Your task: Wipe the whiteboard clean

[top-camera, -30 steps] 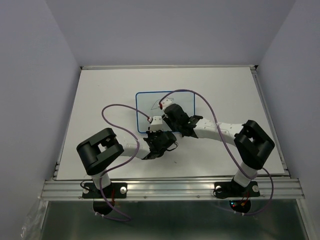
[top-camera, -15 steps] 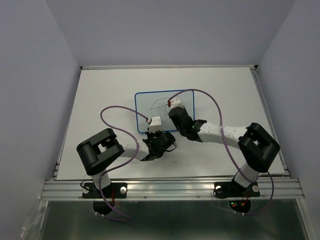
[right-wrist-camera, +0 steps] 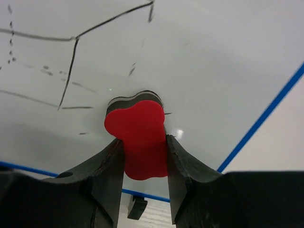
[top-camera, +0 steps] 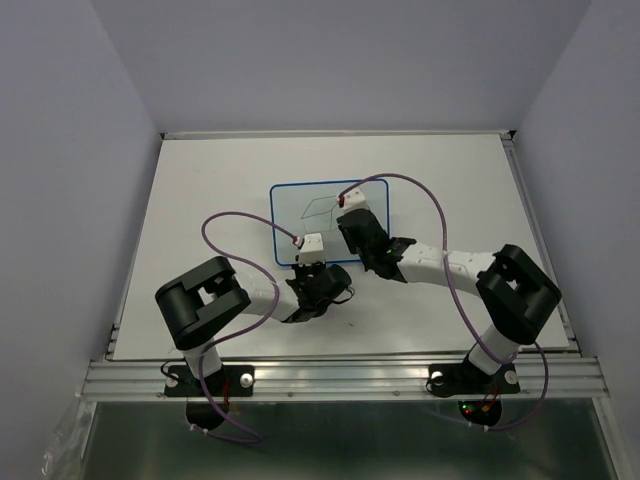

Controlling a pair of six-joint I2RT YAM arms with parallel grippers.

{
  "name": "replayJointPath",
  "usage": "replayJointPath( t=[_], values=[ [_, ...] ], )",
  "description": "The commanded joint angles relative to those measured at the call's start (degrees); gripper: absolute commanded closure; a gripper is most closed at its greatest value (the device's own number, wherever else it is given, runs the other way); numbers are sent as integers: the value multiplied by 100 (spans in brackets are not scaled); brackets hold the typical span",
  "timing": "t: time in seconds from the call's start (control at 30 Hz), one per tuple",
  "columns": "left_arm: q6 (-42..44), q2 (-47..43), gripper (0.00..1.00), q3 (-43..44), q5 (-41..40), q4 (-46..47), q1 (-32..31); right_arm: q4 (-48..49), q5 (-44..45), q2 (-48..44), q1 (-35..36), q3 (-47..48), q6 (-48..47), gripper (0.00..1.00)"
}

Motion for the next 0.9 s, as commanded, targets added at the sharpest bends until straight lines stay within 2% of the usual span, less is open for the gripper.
replayJointPath(
  t=[0.0,0.1,0.47,0.53,0.73,0.87],
  values=[
    [-132,271,100,-187,667,171,55,440,-1162,-37,4,-571,53,99],
    [-123,279,100,-196,675,197,55,616,-1550,-98,82,-827,-17,99],
    [-149,297,100,-302,720,268,55,1283,723,-555,84,-1013,238,99],
    [-140,314,100,-284,720,268,55,1311,893,-643,-39,-978,255,99],
    [-114,359,100,-267,728,268,55,1557,525,-758,-312,-1118,300,99],
    [-53,385,100,-205,719,277,55,1645,-168,-573,-312,-1153,98,99]
  ],
)
